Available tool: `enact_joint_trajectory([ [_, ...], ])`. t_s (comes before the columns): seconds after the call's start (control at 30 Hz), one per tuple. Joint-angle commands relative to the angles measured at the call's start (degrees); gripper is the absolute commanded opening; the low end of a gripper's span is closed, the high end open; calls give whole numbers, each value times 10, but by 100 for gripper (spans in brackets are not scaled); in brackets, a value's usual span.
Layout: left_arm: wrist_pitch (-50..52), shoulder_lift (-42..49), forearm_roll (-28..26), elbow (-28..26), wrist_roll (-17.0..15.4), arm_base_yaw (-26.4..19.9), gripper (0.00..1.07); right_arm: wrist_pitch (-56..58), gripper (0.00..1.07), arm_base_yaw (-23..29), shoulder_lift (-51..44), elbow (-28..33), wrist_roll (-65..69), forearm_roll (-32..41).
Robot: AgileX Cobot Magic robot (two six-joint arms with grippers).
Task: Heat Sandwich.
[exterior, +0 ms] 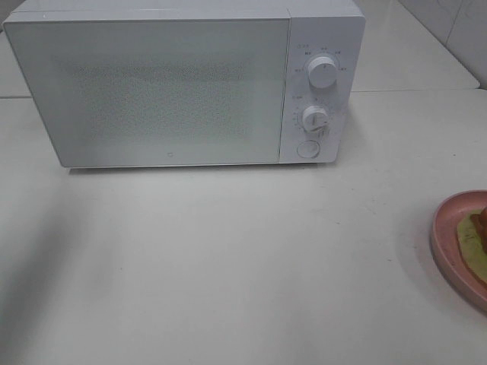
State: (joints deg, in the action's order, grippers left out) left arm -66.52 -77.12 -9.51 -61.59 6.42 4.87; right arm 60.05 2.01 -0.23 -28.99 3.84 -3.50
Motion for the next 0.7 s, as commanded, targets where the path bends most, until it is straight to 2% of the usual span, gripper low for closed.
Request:
enact_joint_trajectory([
  [0.03, -6, 29, -2, 18, -1, -40, 104, -6, 76, -3, -15, 1, -7, 2],
  [0.1, -5, 37, -3, 26, -1, -49, 104, -6, 76, -3, -15, 1, -7, 2],
  [0.2, -2, 81, -3, 71, -3, -70, 104, -6, 76, -3, -15, 1, -5, 1],
  [0.27, -2, 92, -2, 80, -3, -70, 104, -6, 76, -3, -15, 1, -5, 1],
  [0.37, -2, 146, 3, 122, -3, -70, 104, -6, 76, -3, -15, 1, -5, 1],
  [0.43, -2, 146, 3, 122, -3, -70, 104, -6, 76, -3, -15, 1, -5, 1],
  [0.5, -1, 225, 27, 173, -5, -70, 104, -6, 76, -3, -15, 1, -5, 1],
  [0.6, 5, 259, 35, 193, -7, -70, 104, -6, 76, -3, -15, 1, -5, 0],
  [0.7, 18, 335, 37, 230, -7, -70, 104, -6, 76, -3, -15, 1, -5, 0],
])
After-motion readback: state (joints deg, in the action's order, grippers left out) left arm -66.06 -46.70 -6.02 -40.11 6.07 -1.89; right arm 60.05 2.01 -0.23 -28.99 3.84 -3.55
